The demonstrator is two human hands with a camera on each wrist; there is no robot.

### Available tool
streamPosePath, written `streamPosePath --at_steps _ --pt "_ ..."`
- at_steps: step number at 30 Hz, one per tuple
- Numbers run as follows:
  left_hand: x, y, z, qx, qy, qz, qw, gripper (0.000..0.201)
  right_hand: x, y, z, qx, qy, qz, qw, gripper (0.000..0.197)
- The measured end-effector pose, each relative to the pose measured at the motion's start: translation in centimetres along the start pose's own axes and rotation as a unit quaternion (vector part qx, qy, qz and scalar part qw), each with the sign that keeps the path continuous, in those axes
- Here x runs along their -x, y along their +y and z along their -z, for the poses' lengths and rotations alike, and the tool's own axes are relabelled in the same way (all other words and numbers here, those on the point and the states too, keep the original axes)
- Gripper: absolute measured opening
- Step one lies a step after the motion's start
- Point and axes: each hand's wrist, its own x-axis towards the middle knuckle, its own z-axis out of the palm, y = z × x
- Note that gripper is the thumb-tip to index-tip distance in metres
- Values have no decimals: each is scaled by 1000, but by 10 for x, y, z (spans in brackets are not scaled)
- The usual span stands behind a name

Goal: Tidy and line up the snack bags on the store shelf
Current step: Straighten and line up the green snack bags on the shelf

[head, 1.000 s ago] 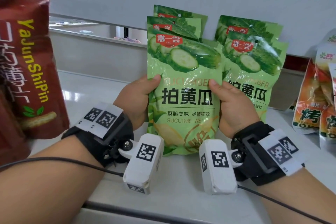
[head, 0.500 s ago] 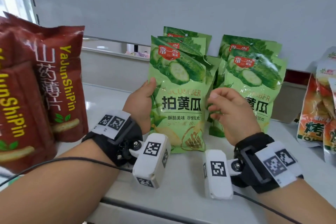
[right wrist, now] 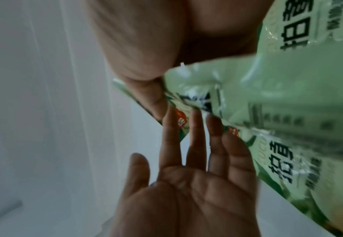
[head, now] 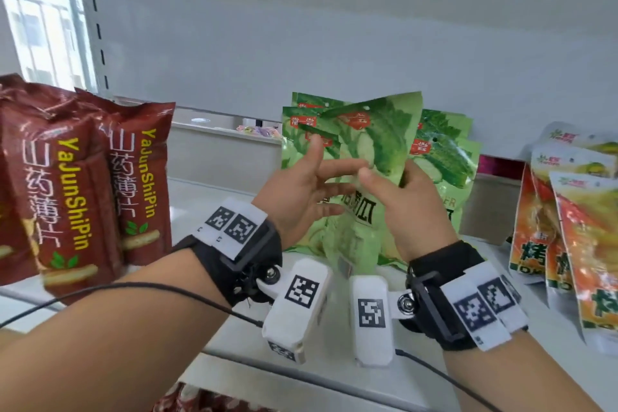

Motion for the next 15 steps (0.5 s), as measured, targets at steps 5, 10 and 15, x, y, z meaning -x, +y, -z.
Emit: streamPosePath --at_steps 5,10,15 --pt "-6 -1 -6 -115 160 -30 980 36 5 -8 28 -35 23 -23 999 10" --pt "-5 1 -9 -65 145 -11 987 16 7 -12 34 -217 -28 -121 968 11" --pt "2 4 -10 -9 203 -34 979 6 7 0 35 -244 -72 -131 958 34"
